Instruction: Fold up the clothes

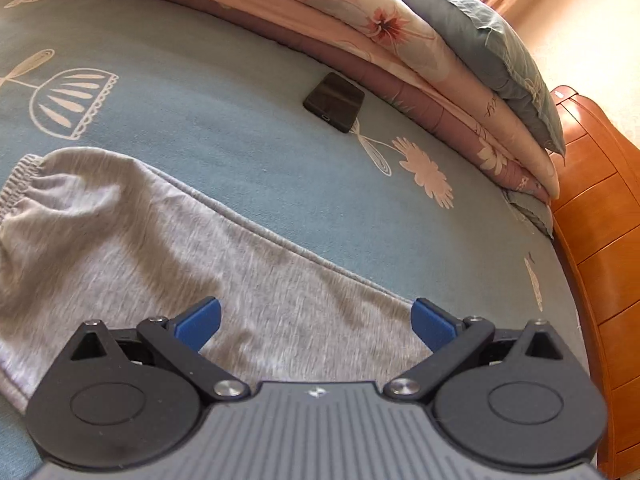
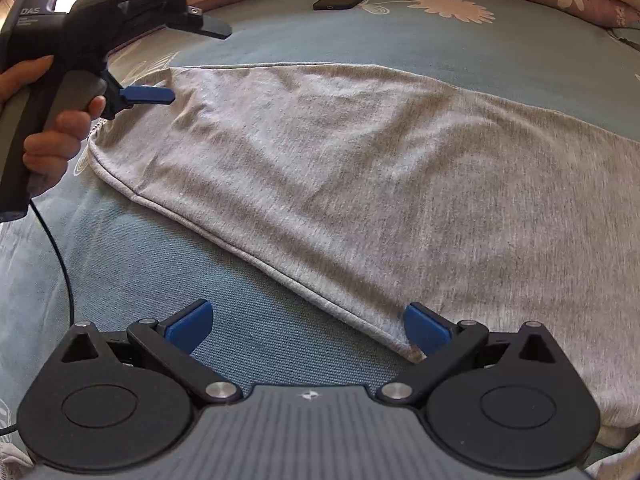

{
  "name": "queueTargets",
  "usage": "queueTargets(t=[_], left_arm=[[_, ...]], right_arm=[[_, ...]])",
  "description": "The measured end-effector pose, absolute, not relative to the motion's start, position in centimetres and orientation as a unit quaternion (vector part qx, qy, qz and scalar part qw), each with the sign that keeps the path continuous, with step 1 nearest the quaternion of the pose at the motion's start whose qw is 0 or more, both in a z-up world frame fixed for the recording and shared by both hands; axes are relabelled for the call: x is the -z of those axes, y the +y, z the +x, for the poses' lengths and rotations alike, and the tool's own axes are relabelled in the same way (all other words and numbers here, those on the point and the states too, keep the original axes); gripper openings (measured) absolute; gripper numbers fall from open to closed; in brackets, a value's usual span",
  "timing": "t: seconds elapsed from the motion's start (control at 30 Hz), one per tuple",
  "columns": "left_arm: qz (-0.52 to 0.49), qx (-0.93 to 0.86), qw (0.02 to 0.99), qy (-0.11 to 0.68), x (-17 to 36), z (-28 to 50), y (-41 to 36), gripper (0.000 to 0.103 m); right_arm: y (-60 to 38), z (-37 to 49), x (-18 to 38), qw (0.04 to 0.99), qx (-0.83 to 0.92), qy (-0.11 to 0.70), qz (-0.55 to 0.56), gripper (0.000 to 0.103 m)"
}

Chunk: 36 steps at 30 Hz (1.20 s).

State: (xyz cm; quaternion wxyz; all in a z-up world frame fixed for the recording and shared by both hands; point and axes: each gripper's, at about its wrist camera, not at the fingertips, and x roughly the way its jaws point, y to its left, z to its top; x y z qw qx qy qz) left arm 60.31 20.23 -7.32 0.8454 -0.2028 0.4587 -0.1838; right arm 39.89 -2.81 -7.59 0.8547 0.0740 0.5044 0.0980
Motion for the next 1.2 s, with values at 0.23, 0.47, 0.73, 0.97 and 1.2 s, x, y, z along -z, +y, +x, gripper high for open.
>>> queueTargets(t=[0.23, 0.47, 0.73, 0.97, 1.2], left_arm=[[-0.189, 0.139, 0.856, 0.46, 8.7, 64.7, 21.7, 0.101], [-0.191, 0.122, 0.863, 0.452, 5.8, 64.7, 23.8, 0.101], [-0.153, 0.017, 0.875, 0.46, 7.3, 62.5, 26.3, 0.099], [-0.211, 0.054, 0.875, 0.432, 5.8, 62.0, 27.8, 0.1], [-0.215, 0.016, 0.875, 0.434, 5.9, 63.1, 29.1, 0.096]], right_arm=[[-3.0, 39.7, 7.7, 0.858, -0.097, 0.498, 0.08, 0.103], [-3.0, 39.1, 7.4, 0.857, -0.098, 0.499, 0.082, 0.103], [-3.2, 39.4, 7.3, 0.856, -0.096, 0.501, 0.082, 0.103], [-3.0, 39.5, 7.3, 0.855, -0.094, 0.503, 0.078, 0.103], [-3.0, 39.3, 6.6, 0.859, -0.096, 0.497, 0.081, 0.103]])
